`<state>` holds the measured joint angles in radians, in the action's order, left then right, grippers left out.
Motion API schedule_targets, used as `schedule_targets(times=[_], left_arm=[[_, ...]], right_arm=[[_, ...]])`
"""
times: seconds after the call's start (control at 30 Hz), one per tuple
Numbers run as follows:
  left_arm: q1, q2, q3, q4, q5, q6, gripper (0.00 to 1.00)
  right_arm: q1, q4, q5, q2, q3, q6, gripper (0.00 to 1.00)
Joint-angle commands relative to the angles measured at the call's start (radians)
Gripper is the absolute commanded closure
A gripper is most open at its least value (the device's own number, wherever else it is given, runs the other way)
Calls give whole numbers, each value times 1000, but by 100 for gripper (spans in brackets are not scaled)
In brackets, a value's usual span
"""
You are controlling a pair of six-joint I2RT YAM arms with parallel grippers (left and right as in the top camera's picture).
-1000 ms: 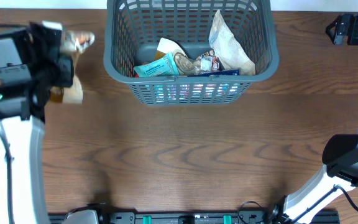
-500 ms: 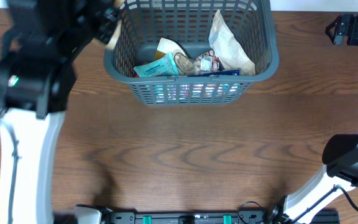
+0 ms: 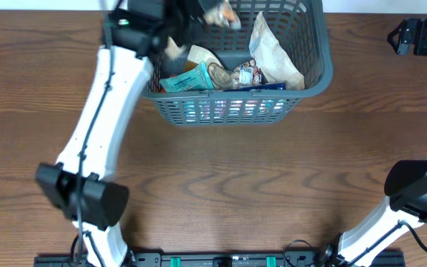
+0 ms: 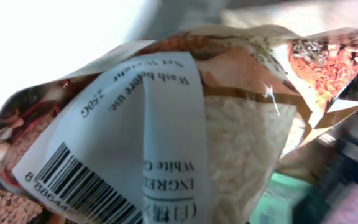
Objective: Pack container
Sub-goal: 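Lift the rice pouch and carry it into the basket with left gripper, then release the rice pouch in the basket and withdraw the left gripper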
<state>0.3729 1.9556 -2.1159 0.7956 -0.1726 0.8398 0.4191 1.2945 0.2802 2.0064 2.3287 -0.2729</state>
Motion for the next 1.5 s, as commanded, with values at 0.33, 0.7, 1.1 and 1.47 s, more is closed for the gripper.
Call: schedule_targets(times=[0.33, 0.7, 1.1, 1.47], left_arm=[[75, 5, -18, 179, 0, 369, 94], [63, 140, -18, 180, 0, 369, 94], [62, 132, -19, 161, 17, 367, 1], [0, -85, -37, -59, 349, 199, 1]], right_arm=[[-14, 3, 1, 8, -3, -12, 1], [-14, 5, 0, 8, -3, -12, 1], [-14, 7, 0, 8, -3, -13, 1], [-14, -75, -39, 8, -3, -3, 1]])
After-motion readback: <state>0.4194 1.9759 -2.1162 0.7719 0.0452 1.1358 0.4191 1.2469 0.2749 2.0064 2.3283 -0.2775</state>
